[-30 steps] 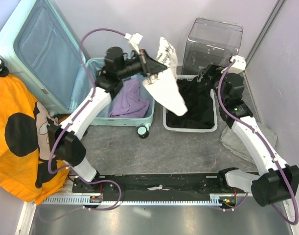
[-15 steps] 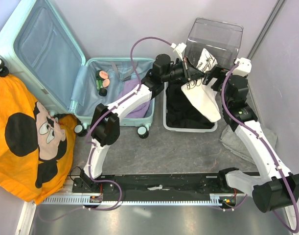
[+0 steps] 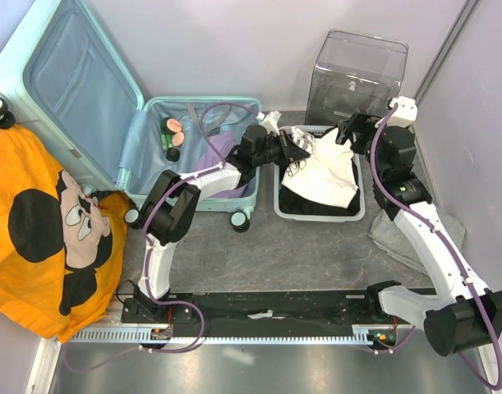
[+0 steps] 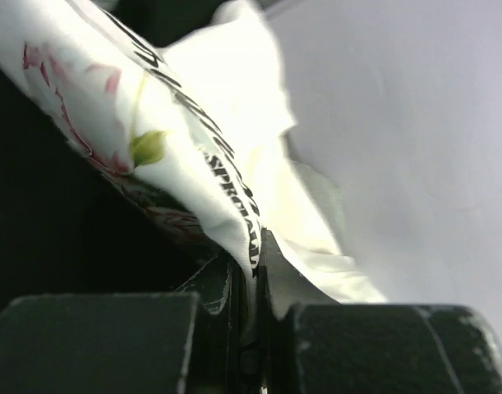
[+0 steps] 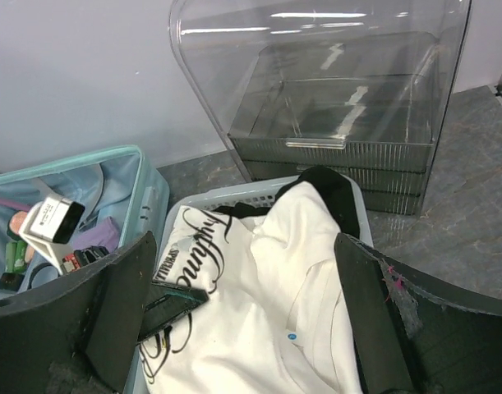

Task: Open, take out, and arrange the luggage
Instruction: Place the clothes in the bin.

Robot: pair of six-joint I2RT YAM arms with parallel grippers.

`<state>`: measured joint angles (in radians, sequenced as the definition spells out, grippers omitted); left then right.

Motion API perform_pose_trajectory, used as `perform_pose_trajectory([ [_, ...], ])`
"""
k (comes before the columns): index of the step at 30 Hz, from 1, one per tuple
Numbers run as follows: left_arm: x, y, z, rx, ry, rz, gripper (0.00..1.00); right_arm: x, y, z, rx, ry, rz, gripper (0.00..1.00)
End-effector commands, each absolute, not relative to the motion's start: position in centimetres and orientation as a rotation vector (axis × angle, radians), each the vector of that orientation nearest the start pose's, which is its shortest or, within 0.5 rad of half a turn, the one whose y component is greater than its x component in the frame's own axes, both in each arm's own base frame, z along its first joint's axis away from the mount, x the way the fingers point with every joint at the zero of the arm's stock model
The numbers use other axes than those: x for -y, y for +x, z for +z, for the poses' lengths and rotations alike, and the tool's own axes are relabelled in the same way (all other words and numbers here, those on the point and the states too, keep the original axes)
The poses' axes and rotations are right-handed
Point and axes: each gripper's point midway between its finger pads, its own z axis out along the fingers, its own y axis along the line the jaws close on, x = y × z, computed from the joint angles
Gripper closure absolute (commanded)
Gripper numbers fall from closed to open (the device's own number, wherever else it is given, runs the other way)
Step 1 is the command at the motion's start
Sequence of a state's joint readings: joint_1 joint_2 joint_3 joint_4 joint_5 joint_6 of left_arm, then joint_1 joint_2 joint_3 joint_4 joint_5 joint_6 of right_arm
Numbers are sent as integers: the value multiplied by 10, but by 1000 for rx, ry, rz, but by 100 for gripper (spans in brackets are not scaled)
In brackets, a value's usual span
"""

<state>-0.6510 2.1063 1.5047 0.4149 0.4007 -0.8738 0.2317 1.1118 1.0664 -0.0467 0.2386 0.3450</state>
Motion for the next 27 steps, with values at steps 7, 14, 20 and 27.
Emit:
perform_pose_trajectory([
  [7,411,428,201,-1903,36,-1246,99,-87,397,296,-1746,209,328,3],
  [14,415,422,205,-1932,60,-1277,82,-104,406,261,-1842,181,392,4],
  [20,407,420,244,-1920,145,-1186,46,-115,411,241,-1890,171,423,5],
  [27,353,411,264,-1934,167,-1004,23,-129,415,241,-1888,144,451,12],
])
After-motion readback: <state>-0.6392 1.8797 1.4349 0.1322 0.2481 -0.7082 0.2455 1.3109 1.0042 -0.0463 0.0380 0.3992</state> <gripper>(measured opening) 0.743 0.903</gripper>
